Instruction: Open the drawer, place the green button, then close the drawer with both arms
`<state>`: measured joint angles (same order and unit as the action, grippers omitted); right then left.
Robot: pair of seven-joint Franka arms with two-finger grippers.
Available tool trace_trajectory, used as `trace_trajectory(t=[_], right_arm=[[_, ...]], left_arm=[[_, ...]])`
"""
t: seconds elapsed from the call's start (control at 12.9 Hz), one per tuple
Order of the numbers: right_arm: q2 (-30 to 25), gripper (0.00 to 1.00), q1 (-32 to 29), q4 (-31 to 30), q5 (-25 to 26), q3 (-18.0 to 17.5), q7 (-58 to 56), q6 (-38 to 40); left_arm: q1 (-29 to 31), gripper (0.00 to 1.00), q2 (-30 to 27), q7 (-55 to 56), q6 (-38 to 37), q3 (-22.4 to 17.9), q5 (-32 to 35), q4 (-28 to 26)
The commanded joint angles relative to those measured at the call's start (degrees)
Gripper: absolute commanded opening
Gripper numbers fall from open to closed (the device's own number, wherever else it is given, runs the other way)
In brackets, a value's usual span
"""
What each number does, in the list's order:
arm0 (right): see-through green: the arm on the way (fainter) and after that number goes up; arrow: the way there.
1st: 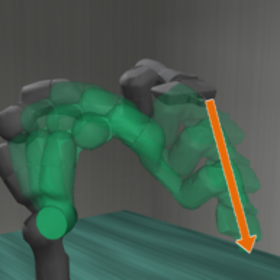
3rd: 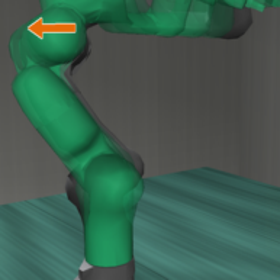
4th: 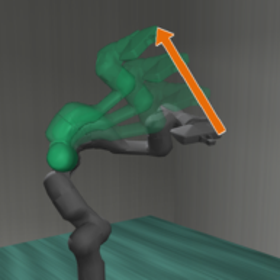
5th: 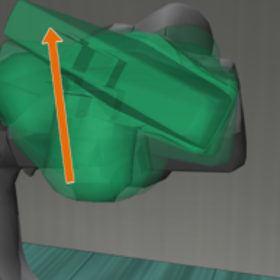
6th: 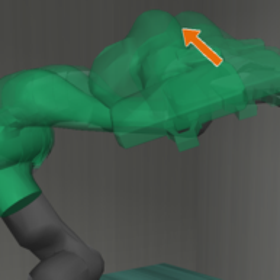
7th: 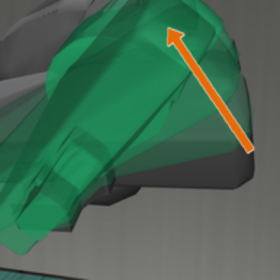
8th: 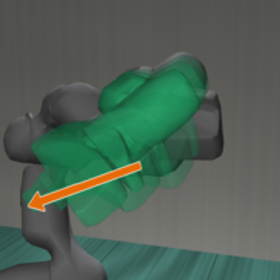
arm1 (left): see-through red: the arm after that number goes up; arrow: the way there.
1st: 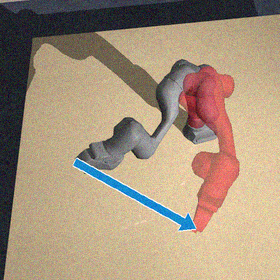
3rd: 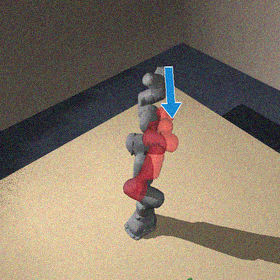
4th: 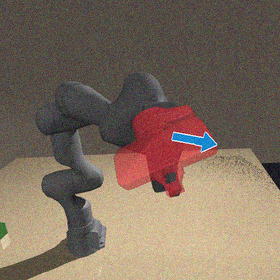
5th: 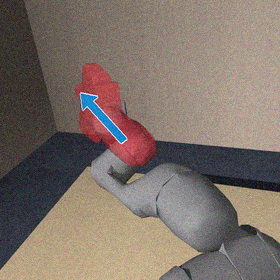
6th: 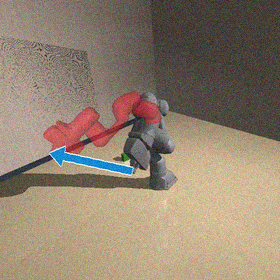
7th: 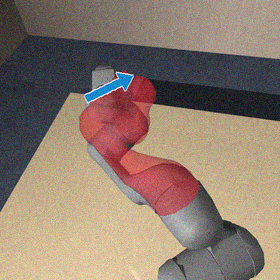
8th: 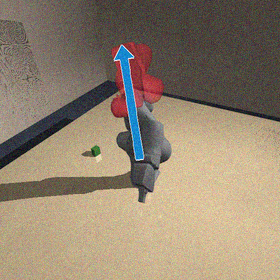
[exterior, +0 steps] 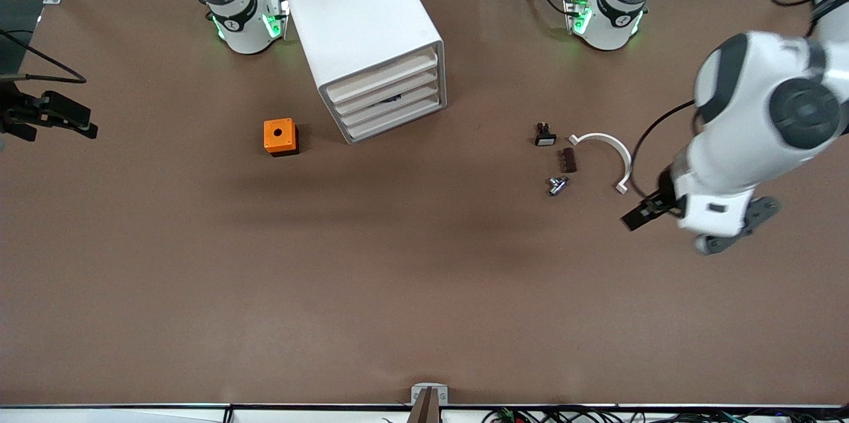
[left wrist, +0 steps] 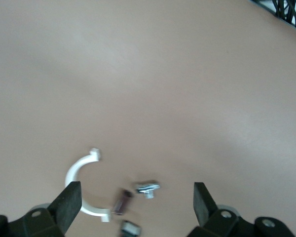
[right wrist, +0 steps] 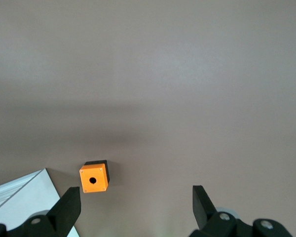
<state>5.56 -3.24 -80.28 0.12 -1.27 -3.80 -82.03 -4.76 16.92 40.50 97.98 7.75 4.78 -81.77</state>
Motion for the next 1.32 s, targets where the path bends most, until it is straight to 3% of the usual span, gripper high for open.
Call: trace_trajectory(t=[0.0, 0.31, 0.62, 1.01, 1.24], right_arm=[[-2.8, 1.00, 0.0, -3.2, 0.6, 0.0, -0.1, 1.6], [-10.2, 1.00, 0.2, -13.9, 0.3, -0.1, -0.2, -6.7], [-12.8, 1.00, 0.0, -17.4, 0.3, 0.1, -0.2, -8.3], [-14.5, 1.00, -0.2, -19.9, 0.2, 0.2, -0.2, -10.4], [-14.4, 1.00, -3.1, -20.0, -3.6, 0.3, 0.1, -9.9]], left_arm=[[4.0, 1.00, -7.3, -12.3, -3.9, 0.8, 0.8, -2.3], [7.3, 1.00, -19.5, -27.9, -5.8, 0.0, 0.4, -10.7], [6.5, 1.00, -28.9, -31.5, -8.1, -0.5, 0.1, -18.0], [6.9, 1.00, -28.6, -31.8, -9.0, -0.3, -4.0, -17.6], [6.7, 1.00, -28.0, -32.0, -9.0, 0.0, -4.1, -17.2]])
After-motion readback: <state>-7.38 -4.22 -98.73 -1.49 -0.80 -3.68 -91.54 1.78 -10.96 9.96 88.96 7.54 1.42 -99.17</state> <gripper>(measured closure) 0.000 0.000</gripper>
